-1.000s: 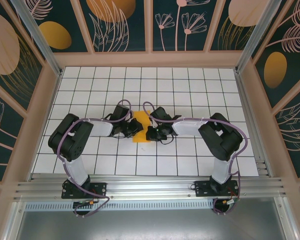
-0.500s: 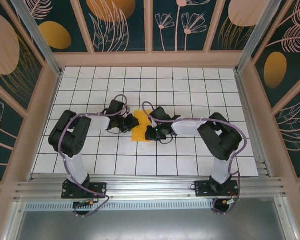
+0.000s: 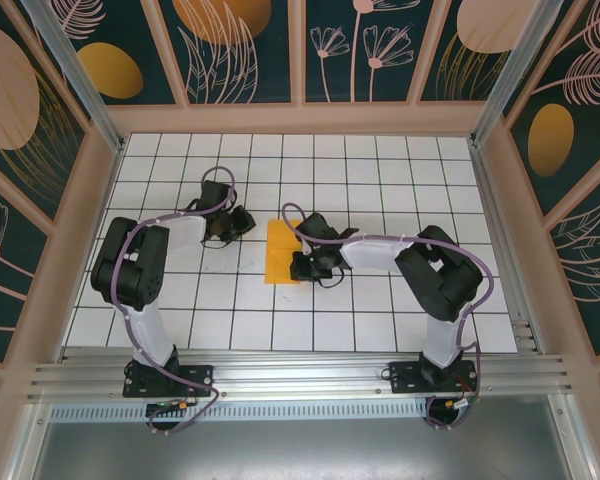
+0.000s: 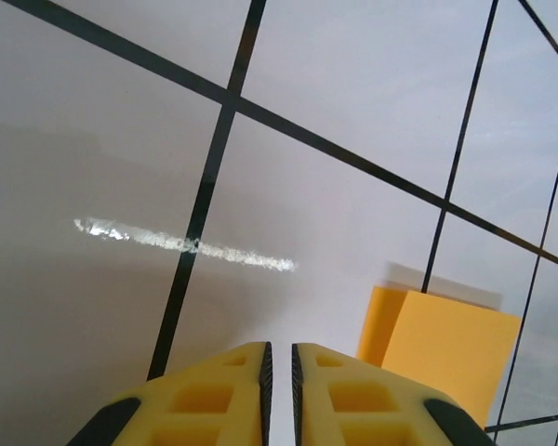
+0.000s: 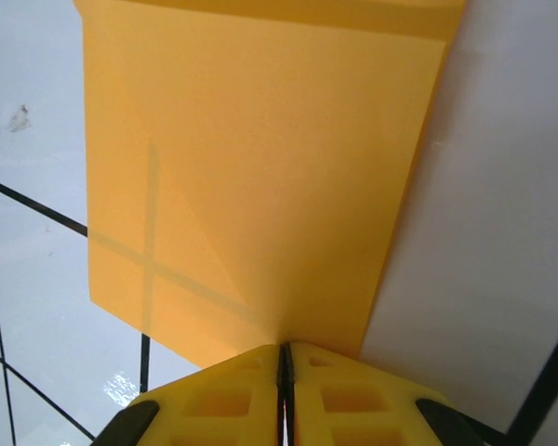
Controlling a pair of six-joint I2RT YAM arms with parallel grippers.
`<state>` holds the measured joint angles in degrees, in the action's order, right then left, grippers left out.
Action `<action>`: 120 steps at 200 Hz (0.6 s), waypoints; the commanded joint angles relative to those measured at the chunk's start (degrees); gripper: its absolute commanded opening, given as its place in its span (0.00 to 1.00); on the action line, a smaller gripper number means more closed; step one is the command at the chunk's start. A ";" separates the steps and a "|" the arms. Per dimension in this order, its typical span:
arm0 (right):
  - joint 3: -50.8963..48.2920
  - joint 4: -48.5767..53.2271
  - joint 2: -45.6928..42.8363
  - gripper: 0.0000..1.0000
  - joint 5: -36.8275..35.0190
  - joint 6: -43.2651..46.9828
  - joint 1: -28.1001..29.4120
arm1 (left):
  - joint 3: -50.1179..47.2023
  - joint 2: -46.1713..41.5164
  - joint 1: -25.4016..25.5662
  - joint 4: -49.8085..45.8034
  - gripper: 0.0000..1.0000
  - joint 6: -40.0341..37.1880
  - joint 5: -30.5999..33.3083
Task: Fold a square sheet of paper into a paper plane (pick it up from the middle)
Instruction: Fold the triangle a second time at the center of the table.
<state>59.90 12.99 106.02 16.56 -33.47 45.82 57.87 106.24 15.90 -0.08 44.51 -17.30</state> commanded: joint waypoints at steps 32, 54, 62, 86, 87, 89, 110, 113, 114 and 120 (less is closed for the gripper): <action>4.49 1.26 -5.33 0.19 -3.46 -0.97 0.16 | -9.06 -12.73 0.99 3.60 0.20 2.40 -2.79; 4.87 -0.38 -3.29 0.18 -3.09 -1.74 0.21 | -12.16 -14.45 3.45 6.43 0.18 4.10 -5.80; 5.11 -0.88 -2.52 0.17 -2.62 -2.17 0.28 | -12.78 -14.48 4.79 7.27 0.18 4.54 -6.50; 5.41 -1.69 -0.96 0.14 -2.67 -3.24 0.27 | -13.76 -13.03 8.48 10.05 0.14 6.14 -7.92; 5.41 -1.76 -0.89 0.13 -2.63 -3.25 0.30 | -13.80 -12.92 8.60 10.25 0.14 6.21 -8.01; 5.45 -1.81 -0.85 0.13 -2.70 -3.31 0.31 | -13.82 -12.68 8.83 10.62 0.14 6.40 -8.14; 6.02 -2.00 0.48 0.12 -2.68 -3.33 0.32 | -14.49 -10.36 10.11 14.26 0.12 8.36 -10.09; 6.17 -1.94 0.68 0.12 -2.72 -3.27 0.28 | -14.49 -10.07 10.26 14.63 0.12 8.65 -10.36; 6.18 -1.93 0.77 0.12 -2.74 -3.27 0.25 | -14.47 -9.95 10.27 14.78 0.12 8.70 -10.46; 6.36 -1.81 1.14 0.12 -2.63 -3.28 0.28 | -14.33 -9.35 10.38 15.21 0.12 8.93 -10.62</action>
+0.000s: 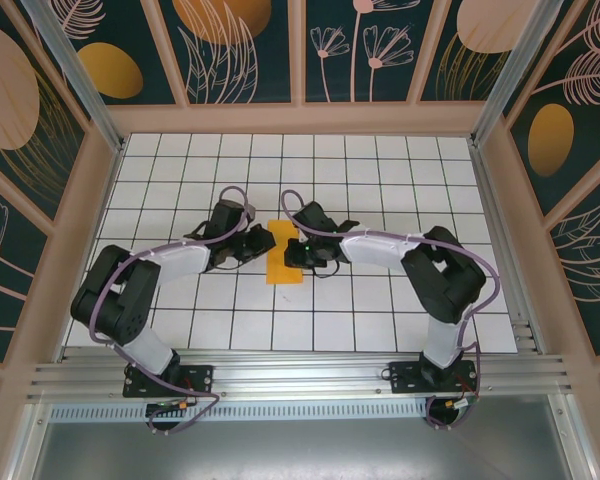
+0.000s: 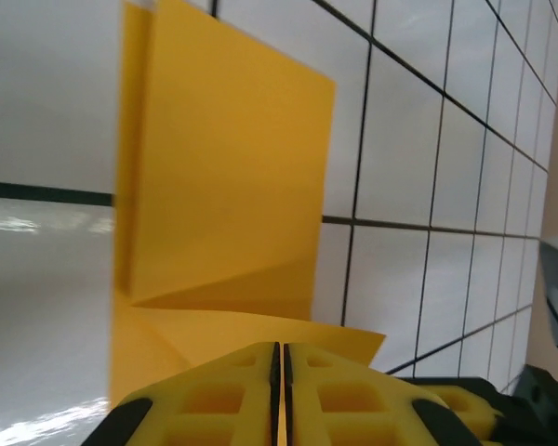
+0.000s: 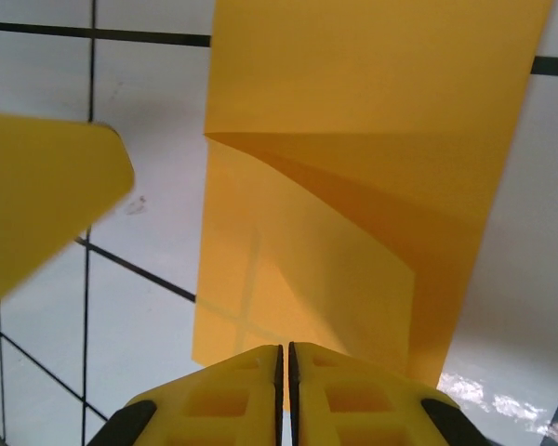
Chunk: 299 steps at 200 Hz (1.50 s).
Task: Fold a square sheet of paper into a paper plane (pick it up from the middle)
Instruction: Fold the triangle a second time at the center of the table.
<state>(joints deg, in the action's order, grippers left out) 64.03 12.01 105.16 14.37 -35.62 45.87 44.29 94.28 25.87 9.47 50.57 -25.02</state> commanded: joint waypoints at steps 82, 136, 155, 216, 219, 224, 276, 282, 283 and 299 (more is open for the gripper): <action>4.30 0.40 5.02 0.11 -0.04 0.61 0.03 | 1.46 9.21 0.85 3.69 0.08 1.84 -0.93; 6.00 3.07 7.53 0.11 0.00 1.61 0.02 | 2.82 10.70 0.87 1.35 0.08 1.35 1.24; 6.07 4.03 7.81 0.11 -0.48 1.78 0.01 | 2.69 10.62 0.85 0.62 0.08 1.31 2.22; 5.67 6.40 7.82 0.11 0.07 3.21 0.01 | 2.29 11.33 0.85 -0.07 0.08 1.21 3.82; 5.59 6.48 7.73 0.11 0.20 3.37 0.02 | 2.29 11.36 0.85 -0.14 0.08 1.21 3.83; 5.52 6.65 7.61 0.11 0.46 3.67 0.06 | 2.27 11.52 0.85 -0.17 0.08 1.22 3.92; 5.47 7.33 5.26 0.12 2.30 6.47 0.10 | 1.65 11.98 0.90 -0.51 0.08 1.03 5.06; 6.01 7.32 5.23 0.12 2.41 6.55 0.11 | 1.53 12.06 0.85 -0.43 0.08 1.03 5.15; 6.10 7.32 5.32 0.12 2.42 6.53 0.10 | 1.51 12.07 0.85 -0.42 0.08 1.07 5.15; 7.40 7.37 5.61 0.12 2.00 6.48 0.06 | 1.36 12.19 0.85 -0.27 0.08 0.98 5.15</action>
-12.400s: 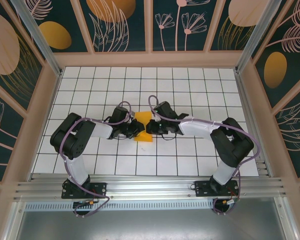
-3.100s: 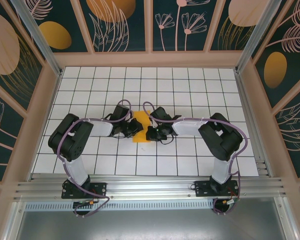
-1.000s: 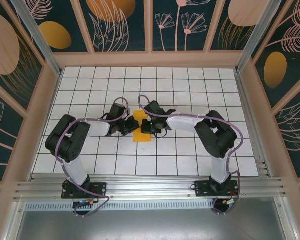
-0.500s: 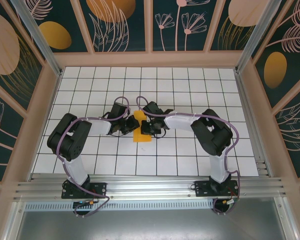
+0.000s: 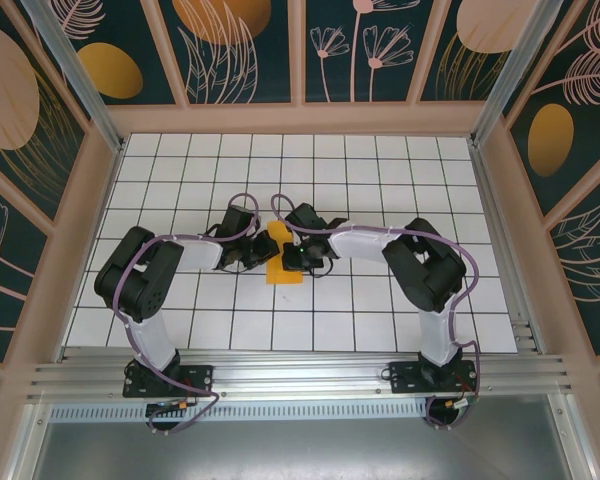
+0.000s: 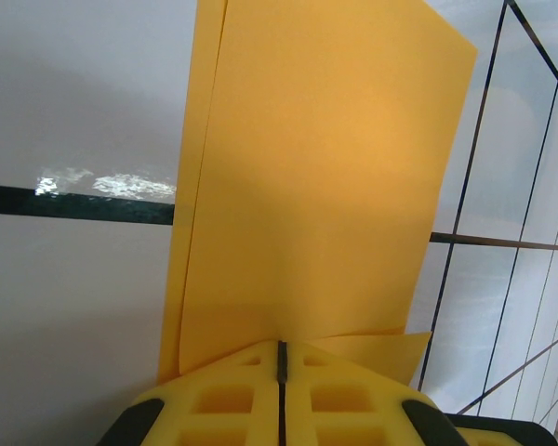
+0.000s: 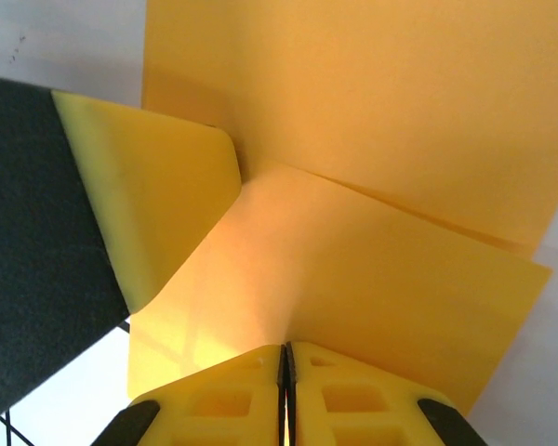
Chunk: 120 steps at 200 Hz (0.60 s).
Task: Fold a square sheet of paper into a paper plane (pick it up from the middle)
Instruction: Fold the triangle a second time at the center of the table.
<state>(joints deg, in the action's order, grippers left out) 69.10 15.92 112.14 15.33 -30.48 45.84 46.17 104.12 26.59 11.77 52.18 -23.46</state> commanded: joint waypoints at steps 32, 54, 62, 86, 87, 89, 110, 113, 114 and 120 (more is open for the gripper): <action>3.67 4.59 0.71 0.12 -0.30 1.21 -0.17 | -0.90 2.20 0.13 -2.46 0.08 -0.76 3.68; 2.50 4.40 0.78 0.12 0.11 1.21 -0.14 | -0.89 2.32 0.18 -2.48 0.08 -0.83 3.78; 1.82 4.23 0.51 0.12 0.54 1.34 -0.14 | -0.87 2.43 0.13 -2.47 0.08 -0.85 3.76; 0.11 4.70 -0.15 0.12 1.27 2.17 -0.14 | -0.89 2.61 0.13 -2.67 0.08 -0.87 3.86; 0.05 4.71 -0.20 0.12 1.23 2.17 -0.14 | -0.85 2.64 0.13 -2.65 0.08 -0.87 3.86; -0.18 4.77 -0.22 0.12 1.24 2.24 -0.14 | -0.87 2.64 0.13 -2.68 0.08 -0.86 3.93; -1.62 5.39 -0.88 0.12 1.13 2.71 -0.15 | -0.86 2.74 0.13 -3.02 0.08 -0.92 4.19; -1.94 5.47 -0.98 0.12 1.11 2.71 -0.22 | -0.83 2.68 0.15 -3.12 0.08 -0.94 4.31; -2.04 5.45 -1.06 0.12 1.10 2.71 -0.22 | -0.82 2.68 0.14 -3.09 0.08 -0.90 4.31; -2.60 5.59 -1.30 0.12 1.06 2.71 -0.23 | -0.85 2.68 0.13 -3.20 0.08 -1.02 4.52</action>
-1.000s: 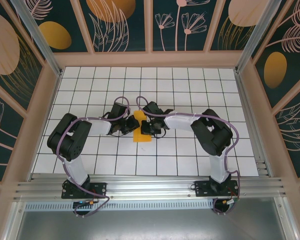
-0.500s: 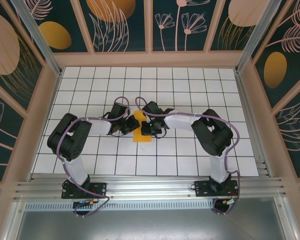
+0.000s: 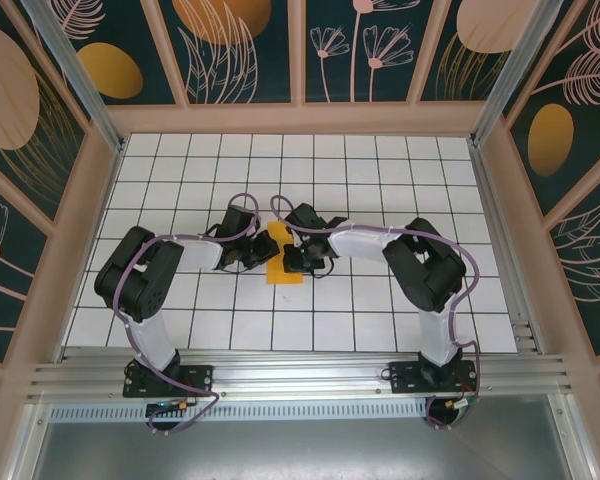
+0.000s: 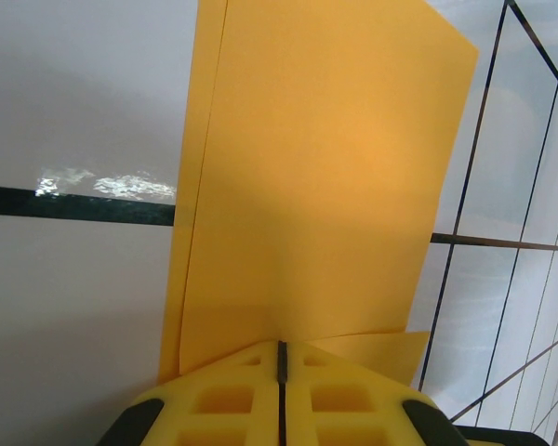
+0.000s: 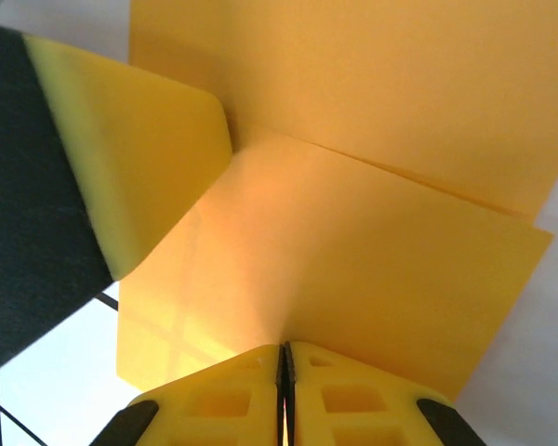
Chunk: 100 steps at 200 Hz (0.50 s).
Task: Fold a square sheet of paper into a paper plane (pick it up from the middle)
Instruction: Fold the triangle a second time at the center of the table.
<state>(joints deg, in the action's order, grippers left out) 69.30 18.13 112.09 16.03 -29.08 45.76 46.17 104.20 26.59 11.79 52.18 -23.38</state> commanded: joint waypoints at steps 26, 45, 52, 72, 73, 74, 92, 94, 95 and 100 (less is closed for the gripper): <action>-5.58 3.90 -3.16 0.12 0.33 1.83 -0.19 | -0.91 2.84 0.12 -3.50 0.08 -0.94 4.91; -7.49 4.40 -4.84 0.12 0.49 2.25 -0.32 | -0.82 2.94 0.13 -3.68 0.08 -0.94 5.09; -8.19 4.46 -5.50 0.12 0.49 2.36 -0.32 | -0.69 2.87 0.13 -3.80 0.08 -0.97 5.18; -10.14 4.46 -7.13 0.12 1.46 2.80 -0.33 | -0.56 2.85 0.12 -3.97 0.08 -0.95 5.18; -10.23 4.46 -7.14 0.12 1.50 2.80 -0.32 | -0.56 2.85 0.12 -3.97 0.08 -0.99 5.18; -10.32 4.46 -7.23 0.12 1.48 2.80 -0.32 | -0.56 2.85 0.13 -3.97 0.08 -1.01 5.18; -11.73 4.97 -8.09 0.12 1.55 3.06 -0.32 | -0.51 2.54 0.11 -4.08 0.08 -1.12 5.18; -11.95 4.98 -8.22 0.12 1.57 3.13 -0.36 | -0.55 2.55 0.12 -4.06 0.08 -1.16 5.12; -12.01 4.98 -8.21 0.12 1.56 3.14 -0.34 | -0.55 2.57 0.13 -4.10 0.08 -1.18 5.11; -12.30 5.07 -8.49 0.12 1.55 3.20 -0.32 | -0.48 2.52 0.13 -4.14 0.08 -1.19 5.11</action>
<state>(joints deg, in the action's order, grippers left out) 60.10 16.71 105.45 16.62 -27.29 45.69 46.17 104.20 26.59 11.79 52.16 -23.31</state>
